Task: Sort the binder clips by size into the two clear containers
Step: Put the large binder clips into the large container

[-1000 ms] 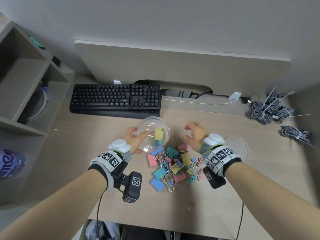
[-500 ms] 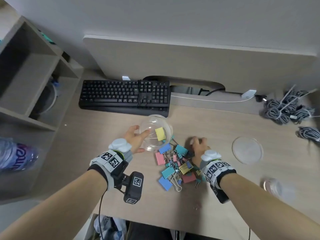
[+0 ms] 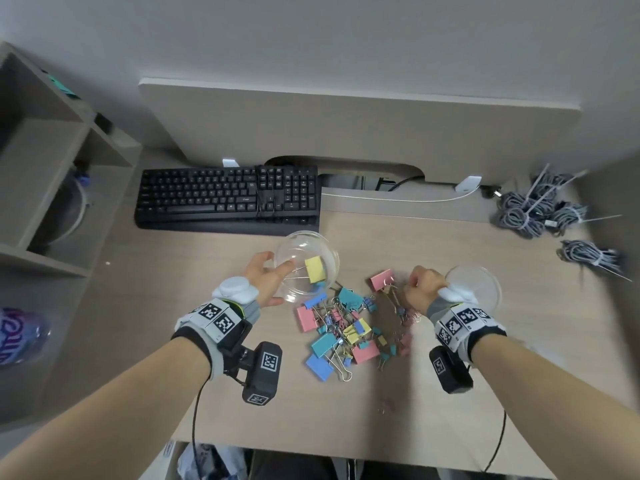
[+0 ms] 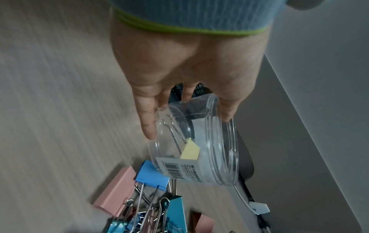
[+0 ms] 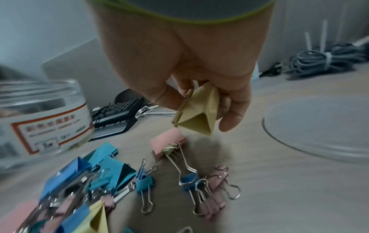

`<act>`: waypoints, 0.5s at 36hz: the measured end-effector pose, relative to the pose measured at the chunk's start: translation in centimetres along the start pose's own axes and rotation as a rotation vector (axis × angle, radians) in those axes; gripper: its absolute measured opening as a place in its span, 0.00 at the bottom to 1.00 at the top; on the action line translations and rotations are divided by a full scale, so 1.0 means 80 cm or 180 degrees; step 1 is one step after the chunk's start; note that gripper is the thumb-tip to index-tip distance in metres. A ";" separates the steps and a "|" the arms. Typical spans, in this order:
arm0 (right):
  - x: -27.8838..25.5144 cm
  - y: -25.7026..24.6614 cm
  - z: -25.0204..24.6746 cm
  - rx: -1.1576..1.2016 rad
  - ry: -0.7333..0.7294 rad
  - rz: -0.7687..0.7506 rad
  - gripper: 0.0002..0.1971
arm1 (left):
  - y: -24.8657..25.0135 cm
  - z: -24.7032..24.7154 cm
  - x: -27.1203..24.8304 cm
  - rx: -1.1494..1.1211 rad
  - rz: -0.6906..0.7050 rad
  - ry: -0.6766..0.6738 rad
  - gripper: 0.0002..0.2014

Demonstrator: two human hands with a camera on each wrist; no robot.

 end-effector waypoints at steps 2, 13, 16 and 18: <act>0.006 0.000 -0.001 0.0111 -0.0008 0.0201 0.10 | -0.001 -0.002 -0.002 0.0016 0.0000 0.0007 0.33; 0.036 -0.043 0.020 0.0549 -0.0222 0.0008 0.16 | -0.007 -0.019 -0.002 -0.0016 -0.0008 0.0120 0.32; 0.042 -0.044 0.022 0.0704 -0.0189 0.0000 0.17 | -0.007 -0.023 -0.001 -0.0014 -0.0005 0.0145 0.33; 0.045 -0.041 0.024 0.0692 -0.0243 -0.0047 0.18 | -0.008 -0.023 0.000 -0.0043 -0.0017 0.0144 0.32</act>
Point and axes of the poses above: each hand's wrist, its own x-axis towards the middle knuckle, its own z-axis out of the palm, y = z × x, the point moved 8 cm from there along x, towards the middle knuckle, and after that the axes turned 15 degrees about -z, right-handed, at the moved point
